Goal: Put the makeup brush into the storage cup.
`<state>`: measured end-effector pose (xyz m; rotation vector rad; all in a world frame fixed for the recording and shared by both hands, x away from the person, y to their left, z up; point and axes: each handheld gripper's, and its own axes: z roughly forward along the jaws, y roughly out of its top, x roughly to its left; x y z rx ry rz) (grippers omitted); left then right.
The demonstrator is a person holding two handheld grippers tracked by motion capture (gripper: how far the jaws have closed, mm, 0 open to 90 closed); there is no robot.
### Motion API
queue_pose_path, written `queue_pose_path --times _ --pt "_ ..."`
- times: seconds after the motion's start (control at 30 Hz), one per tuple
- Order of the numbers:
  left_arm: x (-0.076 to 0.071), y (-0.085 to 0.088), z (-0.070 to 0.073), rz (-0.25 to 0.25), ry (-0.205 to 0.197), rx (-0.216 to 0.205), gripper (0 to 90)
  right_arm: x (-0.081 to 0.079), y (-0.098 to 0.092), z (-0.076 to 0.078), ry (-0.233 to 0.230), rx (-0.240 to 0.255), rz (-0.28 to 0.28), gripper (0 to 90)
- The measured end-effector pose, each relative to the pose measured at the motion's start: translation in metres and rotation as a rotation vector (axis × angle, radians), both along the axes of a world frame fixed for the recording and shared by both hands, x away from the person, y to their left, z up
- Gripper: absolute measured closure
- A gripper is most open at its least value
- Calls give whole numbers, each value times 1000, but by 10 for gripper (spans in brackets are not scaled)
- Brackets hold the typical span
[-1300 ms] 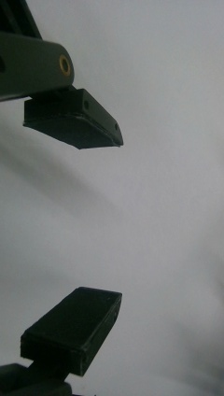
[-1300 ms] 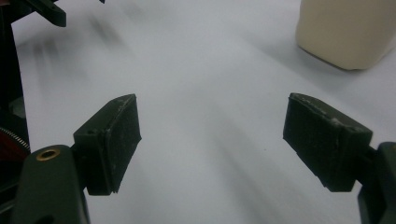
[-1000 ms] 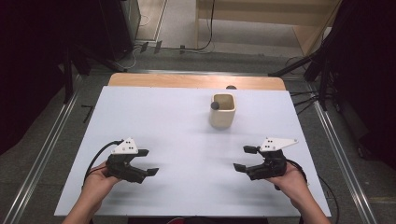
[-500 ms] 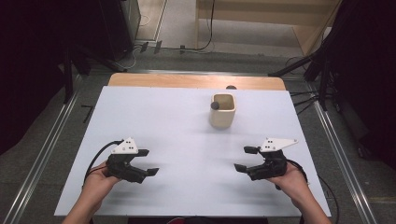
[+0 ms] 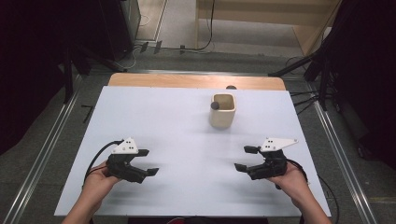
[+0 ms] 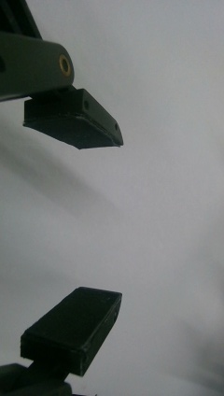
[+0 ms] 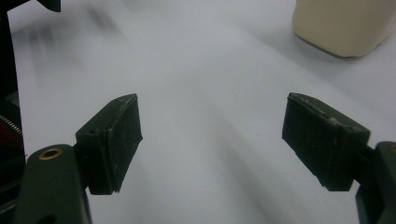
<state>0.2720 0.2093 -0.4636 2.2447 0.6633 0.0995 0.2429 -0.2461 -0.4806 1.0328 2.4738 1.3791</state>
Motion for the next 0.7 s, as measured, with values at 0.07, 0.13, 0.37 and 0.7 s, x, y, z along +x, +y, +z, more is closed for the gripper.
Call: queue_pose_path --times 0.07,0.13,0.37,0.7 --pt "0 0 0 0 0 1 215 0 0 0 0 -2 1 210" --pt "0 0 0 -1 0 1 215 0 0 0 1 -2 0 210" --pt "0 0 0 -2 0 2 215 1 0 0 1 -6 -1 210" --pt "0 0 0 -4 2 5 215 1 0 -1 2 -11 3 210"
